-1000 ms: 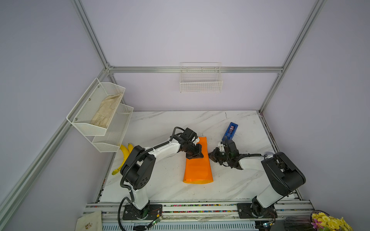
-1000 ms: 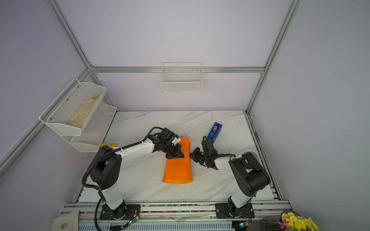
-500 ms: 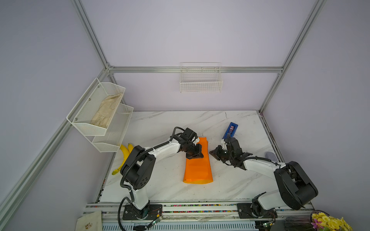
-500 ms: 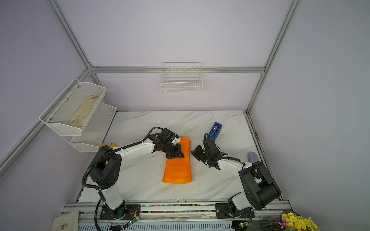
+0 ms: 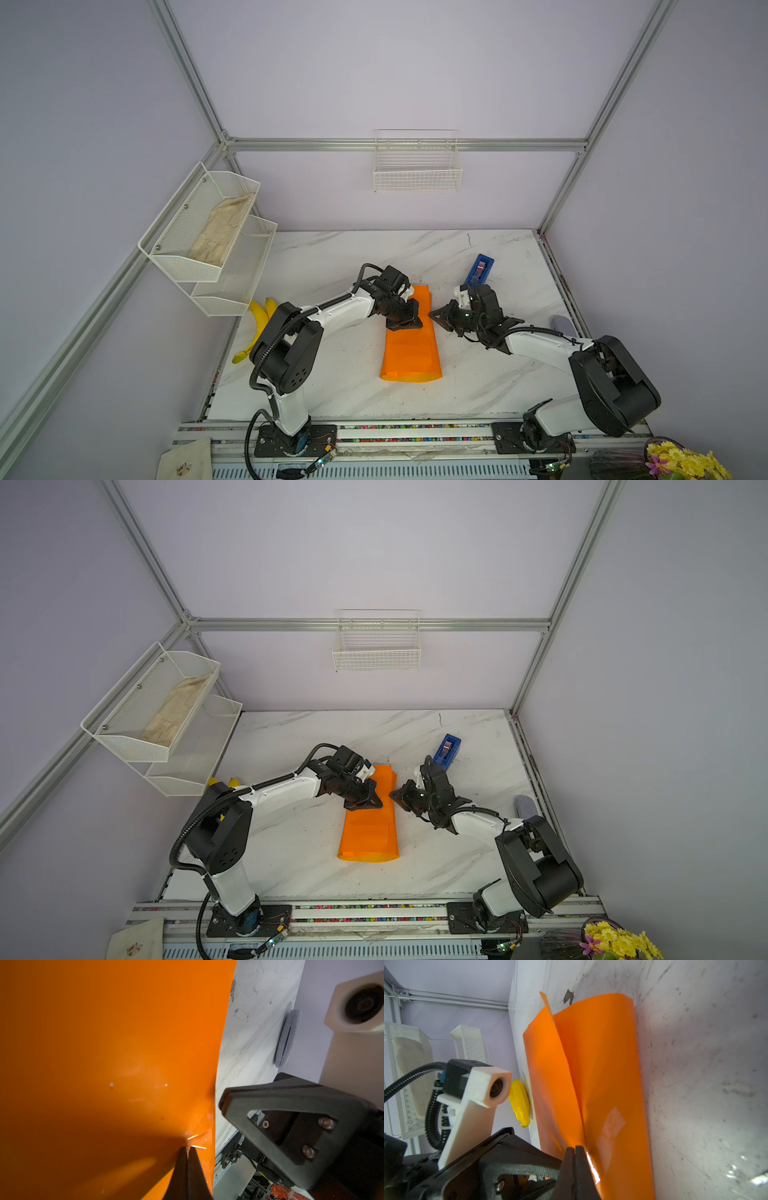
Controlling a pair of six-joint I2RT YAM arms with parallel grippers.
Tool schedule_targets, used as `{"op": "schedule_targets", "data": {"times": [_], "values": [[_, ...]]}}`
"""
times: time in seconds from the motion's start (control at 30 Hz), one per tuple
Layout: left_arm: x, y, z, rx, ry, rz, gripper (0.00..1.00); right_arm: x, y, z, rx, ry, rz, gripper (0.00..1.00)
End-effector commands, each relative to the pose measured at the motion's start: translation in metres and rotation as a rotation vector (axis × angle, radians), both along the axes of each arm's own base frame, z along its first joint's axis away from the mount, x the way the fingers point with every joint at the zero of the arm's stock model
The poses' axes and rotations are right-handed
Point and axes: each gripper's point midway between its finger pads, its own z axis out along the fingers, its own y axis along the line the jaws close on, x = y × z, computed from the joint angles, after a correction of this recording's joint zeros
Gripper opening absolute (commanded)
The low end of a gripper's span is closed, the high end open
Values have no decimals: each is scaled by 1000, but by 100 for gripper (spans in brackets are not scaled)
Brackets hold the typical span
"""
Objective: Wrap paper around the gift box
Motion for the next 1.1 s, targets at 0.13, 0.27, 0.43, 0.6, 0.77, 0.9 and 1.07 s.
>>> {"op": "schedule_targets", "data": {"times": [0.13,0.27,0.43,0.6,0.77,0.9,1.07], "values": [[-30,40,-47,234,134,16,0,4,-16,-3,-172,-35,-2,40],[-31,41,-47,236,134,16,0,3,-5,-7,-133,-35,47,44],[-31,41,-48,235,136,16,0,5,1,-11,-124,-39,73,42],[-31,41,-47,234,136,17,0,7,3,-8,-126,-54,83,32],[-32,41,-49,238,140,17,0,5,3,-5,-121,-59,91,19],[-31,41,-48,234,138,18,0,6,3,-2,-121,-61,90,9],[-30,39,-47,230,136,18,0,7,-1,3,-155,-65,76,0]]}}
